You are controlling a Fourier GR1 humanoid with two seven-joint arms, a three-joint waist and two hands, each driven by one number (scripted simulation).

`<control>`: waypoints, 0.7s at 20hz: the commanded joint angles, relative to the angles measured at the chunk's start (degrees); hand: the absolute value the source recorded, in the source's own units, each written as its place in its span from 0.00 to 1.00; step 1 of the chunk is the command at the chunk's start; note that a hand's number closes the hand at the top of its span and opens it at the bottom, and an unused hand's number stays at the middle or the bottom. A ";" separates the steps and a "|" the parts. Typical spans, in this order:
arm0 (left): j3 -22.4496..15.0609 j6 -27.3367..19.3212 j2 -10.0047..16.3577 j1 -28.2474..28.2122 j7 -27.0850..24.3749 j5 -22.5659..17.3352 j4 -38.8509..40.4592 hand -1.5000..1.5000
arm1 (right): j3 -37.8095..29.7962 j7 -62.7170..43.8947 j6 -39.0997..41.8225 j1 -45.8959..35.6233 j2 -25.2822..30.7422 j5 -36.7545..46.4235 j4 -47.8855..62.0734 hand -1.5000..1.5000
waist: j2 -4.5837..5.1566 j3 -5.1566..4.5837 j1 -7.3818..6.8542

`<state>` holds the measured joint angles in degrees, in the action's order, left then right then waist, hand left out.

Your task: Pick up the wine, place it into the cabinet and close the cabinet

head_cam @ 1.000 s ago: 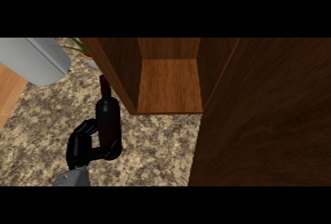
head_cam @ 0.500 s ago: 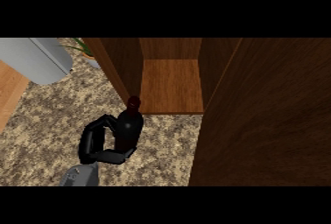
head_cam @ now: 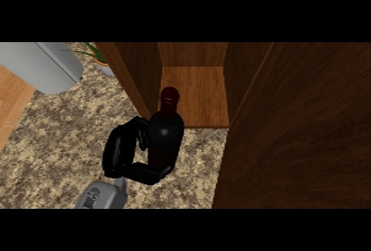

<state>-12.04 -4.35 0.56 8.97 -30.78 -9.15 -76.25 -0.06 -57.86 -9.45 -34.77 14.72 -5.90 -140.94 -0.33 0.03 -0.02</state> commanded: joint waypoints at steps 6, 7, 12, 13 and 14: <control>-8.72 -11.93 -0.55 3.64 19.37 -2.62 -17.64 1.00 | -3.37 -0.18 1.37 3.55 -0.45 -6.32 -3.48 0.00 | 0.12 0.02 0.17; -6.54 -12.49 -0.55 7.37 20.14 -1.85 -15.37 1.00 | -3.77 0.14 2.46 4.86 -0.34 -7.67 -3.85 0.00 | 0.20 0.02 0.36; -8.09 -21.77 -0.55 18.63 25.86 -2.42 -11.16 1.00 | -2.77 -0.45 0.95 2.49 -1.09 -5.62 -2.61 0.00 | 0.27 -0.01 0.77; -5.73 -21.30 -0.55 20.75 30.68 -2.58 -14.07 1.00 | -3.99 -3.00 2.14 3.09 0.60 -7.39 -5.25 0.00 | 0.11 0.01 0.86; -7.91 -23.33 -0.55 20.25 30.66 -2.17 -13.68 1.00 | -1.87 -5.41 0.01 0.51 0.12 -5.13 -5.41 0.00 | 0.07 -0.04 0.73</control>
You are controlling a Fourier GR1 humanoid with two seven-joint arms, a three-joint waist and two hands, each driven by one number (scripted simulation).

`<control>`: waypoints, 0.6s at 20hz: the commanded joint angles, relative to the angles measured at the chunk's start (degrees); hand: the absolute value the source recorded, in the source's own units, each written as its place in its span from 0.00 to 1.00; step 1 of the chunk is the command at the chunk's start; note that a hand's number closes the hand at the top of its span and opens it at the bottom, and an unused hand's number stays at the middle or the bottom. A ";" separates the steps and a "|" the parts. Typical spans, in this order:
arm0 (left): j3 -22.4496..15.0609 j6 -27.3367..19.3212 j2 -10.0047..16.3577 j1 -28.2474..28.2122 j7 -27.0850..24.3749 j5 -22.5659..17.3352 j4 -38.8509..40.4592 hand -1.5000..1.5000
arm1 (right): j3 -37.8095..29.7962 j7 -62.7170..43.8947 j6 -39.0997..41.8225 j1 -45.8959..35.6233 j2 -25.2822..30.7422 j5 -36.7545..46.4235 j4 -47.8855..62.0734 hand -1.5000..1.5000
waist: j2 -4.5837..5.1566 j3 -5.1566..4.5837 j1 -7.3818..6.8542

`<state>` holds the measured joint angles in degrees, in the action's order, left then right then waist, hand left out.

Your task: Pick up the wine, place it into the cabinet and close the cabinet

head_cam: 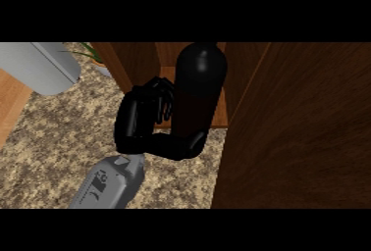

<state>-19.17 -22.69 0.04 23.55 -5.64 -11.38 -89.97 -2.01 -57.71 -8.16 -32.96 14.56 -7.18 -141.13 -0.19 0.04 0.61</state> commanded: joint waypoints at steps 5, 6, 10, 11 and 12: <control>-0.06 -8.32 -0.03 10.11 5.17 -0.46 5.07 1.00 | 3.11 -0.06 0.21 3.76 -2.20 -1.63 -5.14 0.00 | 0.11 -0.04 -0.06; -0.53 -9.86 -0.03 12.11 0.51 -1.90 10.75 1.00 | -0.88 -4.78 -1.05 -2.28 0.26 -4.78 -5.05 0.00 | 0.14 -0.07 0.66; 2.27 -7.91 -0.03 14.80 -1.32 -3.02 16.39 1.00 | -0.48 -1.24 1.44 3.27 -0.92 -5.40 -6.36 0.00 | 0.26 -0.04 0.58; 0.31 -8.40 -0.03 12.80 -4.45 -2.84 16.55 1.00 | -5.57 -3.64 2.35 2.36 1.59 -9.61 -6.27 0.00 | 0.20 -0.03 0.73; 2.61 -6.18 1.30 14.60 -1.31 0.53 16.89 1.00 | -3.88 -0.97 2.00 2.56 0.12 -7.45 -5.03 0.00 | 0.17 -0.01 0.21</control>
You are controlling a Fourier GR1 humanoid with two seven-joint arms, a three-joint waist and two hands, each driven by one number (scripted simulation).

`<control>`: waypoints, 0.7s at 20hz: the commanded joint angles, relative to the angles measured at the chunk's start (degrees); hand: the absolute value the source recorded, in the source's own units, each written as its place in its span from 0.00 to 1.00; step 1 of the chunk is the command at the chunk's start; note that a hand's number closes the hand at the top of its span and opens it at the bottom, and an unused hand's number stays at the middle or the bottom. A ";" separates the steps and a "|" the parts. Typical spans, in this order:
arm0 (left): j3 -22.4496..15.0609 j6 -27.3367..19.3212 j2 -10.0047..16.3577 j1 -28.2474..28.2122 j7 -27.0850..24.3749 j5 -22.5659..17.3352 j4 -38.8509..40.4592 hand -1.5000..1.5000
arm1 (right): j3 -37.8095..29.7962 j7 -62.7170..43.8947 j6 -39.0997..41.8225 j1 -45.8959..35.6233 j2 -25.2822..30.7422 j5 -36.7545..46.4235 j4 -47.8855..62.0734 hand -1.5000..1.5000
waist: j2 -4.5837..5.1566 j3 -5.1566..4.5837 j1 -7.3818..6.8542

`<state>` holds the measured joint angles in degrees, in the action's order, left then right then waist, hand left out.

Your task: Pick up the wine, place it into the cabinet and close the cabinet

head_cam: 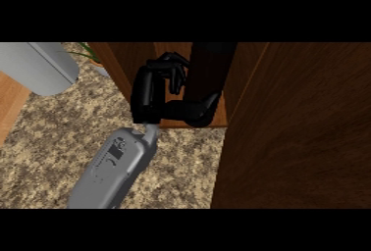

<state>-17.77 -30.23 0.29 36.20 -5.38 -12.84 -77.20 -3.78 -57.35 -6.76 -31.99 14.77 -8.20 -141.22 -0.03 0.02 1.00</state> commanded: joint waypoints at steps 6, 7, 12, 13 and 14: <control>-2.71 -2.57 -0.29 5.55 -5.82 2.87 11.06 1.00 | -1.73 3.15 1.97 2.78 -1.40 -6.37 -1.73 0.00 | 0.14 0.02 -0.10; -0.56 -2.11 -0.29 7.38 -6.47 2.97 13.86 1.00 | -1.49 -3.97 -0.96 0.11 -0.12 -4.82 -6.52 0.00 | 0.01 -0.03 0.33; -1.41 -2.29 -0.29 6.27 -9.37 1.42 16.47 1.00 | -1.01 -2.02 0.39 -0.15 -0.29 -5.13 -4.14 0.00 | 0.01 -0.03 -0.07; 1.40 0.89 -0.29 6.51 -9.03 2.21 16.90 1.00 | -1.68 0.66 1.16 -0.44 -0.70 -5.77 0.02 0.00 | 0.06 -0.02 -0.51; 0.93 1.03 -0.29 3.84 -15.66 -0.38 20.45 1.00 | -2.74 -5.16 -1.16 -4.79 0.77 -6.33 -3.11 0.00 | 0.10 -0.08 0.35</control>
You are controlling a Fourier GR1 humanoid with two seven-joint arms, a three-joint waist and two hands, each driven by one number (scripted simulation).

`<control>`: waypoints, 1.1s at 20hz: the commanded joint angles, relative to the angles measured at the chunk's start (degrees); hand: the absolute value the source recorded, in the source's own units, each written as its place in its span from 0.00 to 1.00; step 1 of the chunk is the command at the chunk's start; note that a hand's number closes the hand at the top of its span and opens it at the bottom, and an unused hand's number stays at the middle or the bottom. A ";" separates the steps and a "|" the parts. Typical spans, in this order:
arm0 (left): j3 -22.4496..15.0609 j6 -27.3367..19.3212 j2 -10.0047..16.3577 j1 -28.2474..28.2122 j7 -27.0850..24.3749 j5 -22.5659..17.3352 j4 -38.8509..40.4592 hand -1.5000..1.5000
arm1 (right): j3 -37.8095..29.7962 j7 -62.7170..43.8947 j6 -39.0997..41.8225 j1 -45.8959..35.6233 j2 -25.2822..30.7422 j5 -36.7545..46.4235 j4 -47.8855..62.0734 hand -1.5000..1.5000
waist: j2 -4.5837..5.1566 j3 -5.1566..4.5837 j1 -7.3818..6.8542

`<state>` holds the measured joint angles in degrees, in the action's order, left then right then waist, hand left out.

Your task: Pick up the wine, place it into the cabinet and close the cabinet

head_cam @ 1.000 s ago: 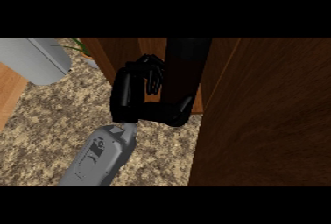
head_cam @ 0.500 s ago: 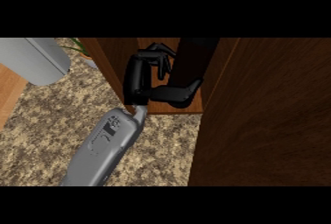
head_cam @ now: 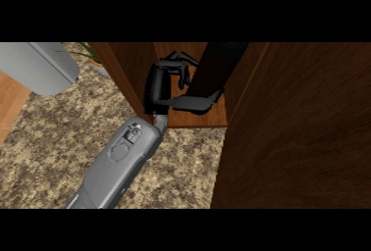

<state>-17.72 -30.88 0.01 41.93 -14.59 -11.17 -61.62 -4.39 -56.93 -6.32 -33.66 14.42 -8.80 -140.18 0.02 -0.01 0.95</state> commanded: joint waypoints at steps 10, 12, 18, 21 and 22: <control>-3.49 -0.18 -0.01 0.08 -11.65 -8.74 13.91 1.00 | 1.03 -2.09 -0.53 0.97 -0.63 -3.11 -4.46 0.00 | 0.11 -0.03 0.47; -4.23 -1.83 -0.01 2.17 -13.06 -9.49 17.42 1.00 | 2.02 -0.74 -0.44 0.54 -1.11 -2.09 -2.89 0.00 | 0.20 -0.03 0.60; -6.98 -2.36 -0.01 1.03 -18.75 -10.63 24.77 1.00 | -1.06 -0.46 1.55 3.60 -0.65 -6.87 -5.39 0.00 | 0.31 0.01 1.22; -3.09 -0.64 -0.01 5.19 -21.27 -12.04 29.97 1.00 | -0.05 1.03 1.71 2.24 -0.94 -5.66 -2.13 0.00 | 0.40 -0.02 0.85; -8.67 -5.03 -0.01 3.19 -18.41 -12.93 24.51 1.00 | -1.26 -5.08 -0.39 -0.98 0.86 -6.01 -4.82 0.00 | 0.03 -0.04 0.89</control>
<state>-23.54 -33.30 0.01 45.01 -32.13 -22.36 -37.29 -3.64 -56.47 -6.05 -33.33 13.82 -9.14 -140.09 0.23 -0.03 1.74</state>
